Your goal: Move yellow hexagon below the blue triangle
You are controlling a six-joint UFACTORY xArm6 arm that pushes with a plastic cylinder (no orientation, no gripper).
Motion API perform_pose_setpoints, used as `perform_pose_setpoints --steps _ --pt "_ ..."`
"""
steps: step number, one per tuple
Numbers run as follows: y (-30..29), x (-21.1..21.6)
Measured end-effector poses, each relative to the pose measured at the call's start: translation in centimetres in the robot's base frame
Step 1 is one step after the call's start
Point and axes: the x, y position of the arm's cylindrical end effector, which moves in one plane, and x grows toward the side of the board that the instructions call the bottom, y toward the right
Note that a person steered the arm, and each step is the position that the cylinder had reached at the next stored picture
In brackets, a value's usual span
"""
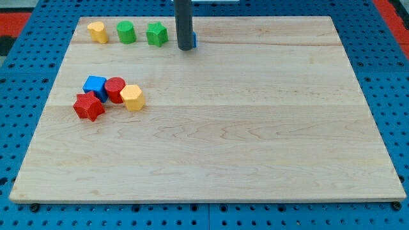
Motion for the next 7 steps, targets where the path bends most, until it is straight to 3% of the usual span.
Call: perform_pose_setpoints --steps 1,2,4,5,7 --pt "0.5 -0.4" --pt "2.6 3.7" --pt "6.5 18.0" --pt "3.6 21.3" --pt "-5.8 18.3"
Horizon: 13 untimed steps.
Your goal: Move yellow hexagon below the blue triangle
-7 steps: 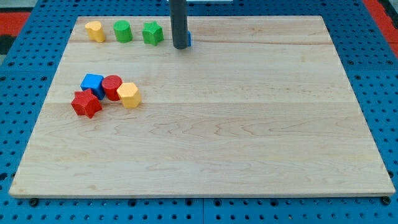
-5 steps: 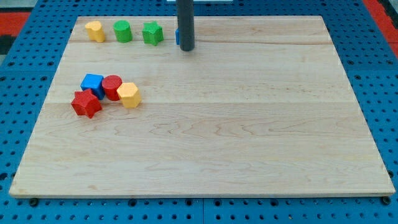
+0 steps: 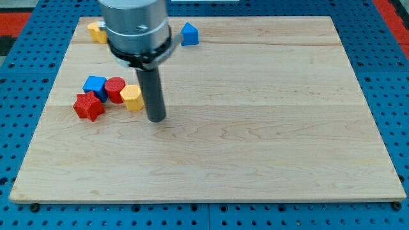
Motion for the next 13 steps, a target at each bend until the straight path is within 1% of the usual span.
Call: perform_pose_setpoints --steps 5,6,7,9,10,12,13 --pt "-0.7 -0.5" --pt "-3.1 -0.5" --pt "-3.9 -1.0" --pt "-2.7 -5.8" --pt "-3.1 -5.8" --pt "-6.0 -5.8" --pt "-6.7 -8.1"
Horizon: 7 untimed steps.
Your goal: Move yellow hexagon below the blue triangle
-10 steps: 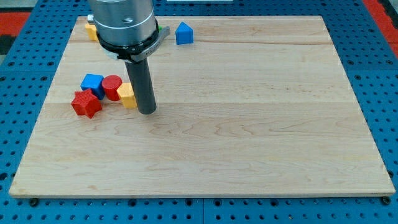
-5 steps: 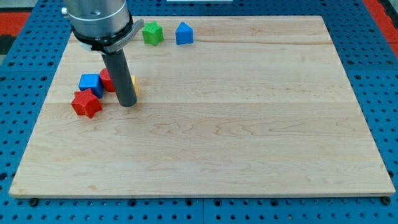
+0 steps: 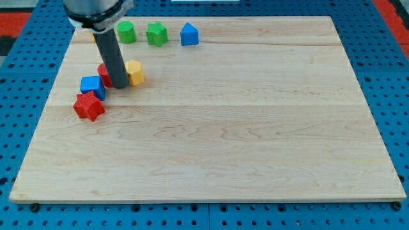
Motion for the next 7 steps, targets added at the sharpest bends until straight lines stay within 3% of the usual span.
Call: perform_pose_setpoints --steps 2,4,5,7 --pt "-0.5 -1.6" --pt "10.2 -4.2" --pt "11.6 -5.4" --pt "5.6 -6.8"
